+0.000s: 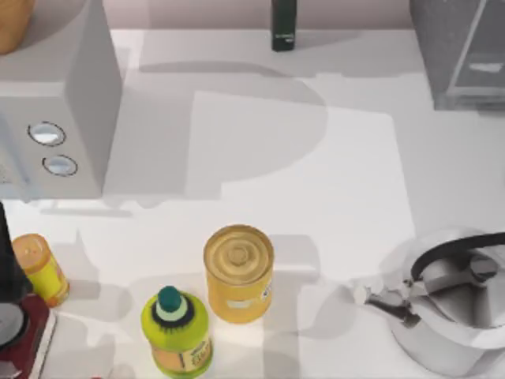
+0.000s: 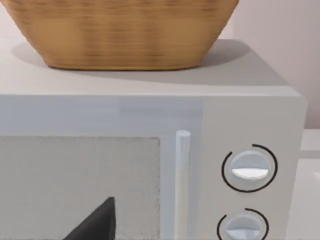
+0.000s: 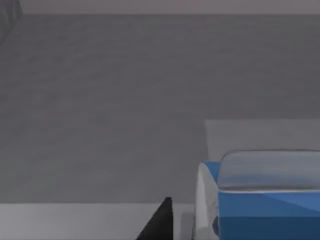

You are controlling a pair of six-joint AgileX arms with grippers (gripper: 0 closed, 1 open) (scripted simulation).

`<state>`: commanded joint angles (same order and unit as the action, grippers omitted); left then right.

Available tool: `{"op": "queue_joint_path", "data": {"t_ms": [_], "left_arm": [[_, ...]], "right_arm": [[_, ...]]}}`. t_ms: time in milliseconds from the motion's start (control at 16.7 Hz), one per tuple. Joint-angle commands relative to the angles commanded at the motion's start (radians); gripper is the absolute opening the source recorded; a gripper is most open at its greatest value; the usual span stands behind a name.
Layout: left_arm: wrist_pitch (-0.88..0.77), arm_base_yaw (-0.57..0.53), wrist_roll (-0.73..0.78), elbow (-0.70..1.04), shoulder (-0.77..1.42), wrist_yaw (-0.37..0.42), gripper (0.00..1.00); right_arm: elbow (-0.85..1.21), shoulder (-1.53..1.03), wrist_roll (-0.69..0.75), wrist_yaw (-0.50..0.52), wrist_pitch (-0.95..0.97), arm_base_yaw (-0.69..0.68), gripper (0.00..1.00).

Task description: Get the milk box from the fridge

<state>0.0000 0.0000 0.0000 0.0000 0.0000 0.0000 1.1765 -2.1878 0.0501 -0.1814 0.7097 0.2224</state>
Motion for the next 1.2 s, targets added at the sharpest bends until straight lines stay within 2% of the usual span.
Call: {"op": "queue_joint_path", "data": {"t_ms": [360, 1200], "left_arm": [[0.000, 0.000, 0.000, 0.000, 0.000, 0.000, 1.00], [0.000, 0.000, 0.000, 0.000, 0.000, 0.000, 1.00]], "right_arm": [[0.000, 0.000, 0.000, 0.000, 0.000, 0.000, 0.02], [0.014, 0.043, 0.000, -0.002, -0.052, -0.001, 0.00]]}}
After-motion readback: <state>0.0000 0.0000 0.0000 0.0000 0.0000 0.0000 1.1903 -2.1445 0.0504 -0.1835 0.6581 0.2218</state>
